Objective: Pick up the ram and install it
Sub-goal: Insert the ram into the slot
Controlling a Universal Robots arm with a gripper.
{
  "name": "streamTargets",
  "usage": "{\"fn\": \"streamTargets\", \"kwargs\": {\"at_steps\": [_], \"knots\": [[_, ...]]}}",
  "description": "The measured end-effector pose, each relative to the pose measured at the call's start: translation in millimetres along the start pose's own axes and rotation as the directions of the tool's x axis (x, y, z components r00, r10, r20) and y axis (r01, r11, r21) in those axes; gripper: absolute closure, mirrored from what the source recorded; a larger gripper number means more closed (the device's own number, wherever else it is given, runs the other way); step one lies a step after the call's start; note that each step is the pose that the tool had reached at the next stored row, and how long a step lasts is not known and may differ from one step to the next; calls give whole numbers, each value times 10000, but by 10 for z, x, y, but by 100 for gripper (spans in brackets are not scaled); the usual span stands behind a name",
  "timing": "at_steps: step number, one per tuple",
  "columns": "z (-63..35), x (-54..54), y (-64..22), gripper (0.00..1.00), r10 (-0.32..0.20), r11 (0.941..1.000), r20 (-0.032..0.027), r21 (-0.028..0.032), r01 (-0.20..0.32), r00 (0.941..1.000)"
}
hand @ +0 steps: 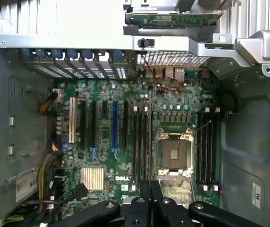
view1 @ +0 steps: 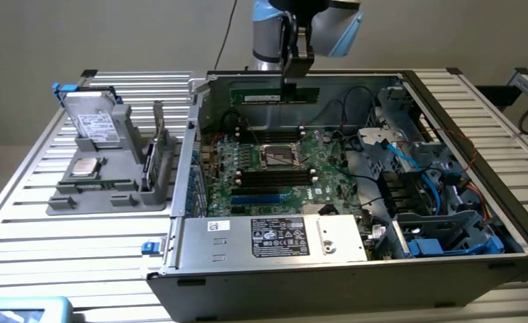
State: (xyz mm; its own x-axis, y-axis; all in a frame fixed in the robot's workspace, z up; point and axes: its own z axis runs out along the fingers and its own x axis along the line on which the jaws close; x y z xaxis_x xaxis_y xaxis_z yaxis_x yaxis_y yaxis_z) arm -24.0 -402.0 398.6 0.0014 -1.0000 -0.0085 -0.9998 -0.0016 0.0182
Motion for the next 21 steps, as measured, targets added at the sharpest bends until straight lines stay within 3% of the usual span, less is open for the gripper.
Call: {"fn": "streamTargets", "kwargs": {"at_steps": [7,16,19,21], "knots": [[61,-2,-3,88,120,9999,62,1,-120,9999],[183,-45,-6,88,330,9995,69,18,-330,9994],[207,-83,-10,88,354,9994,39,44,-354,9994],[218,-126,-17,88,355,9994,-36,56,-355,9994]]}}
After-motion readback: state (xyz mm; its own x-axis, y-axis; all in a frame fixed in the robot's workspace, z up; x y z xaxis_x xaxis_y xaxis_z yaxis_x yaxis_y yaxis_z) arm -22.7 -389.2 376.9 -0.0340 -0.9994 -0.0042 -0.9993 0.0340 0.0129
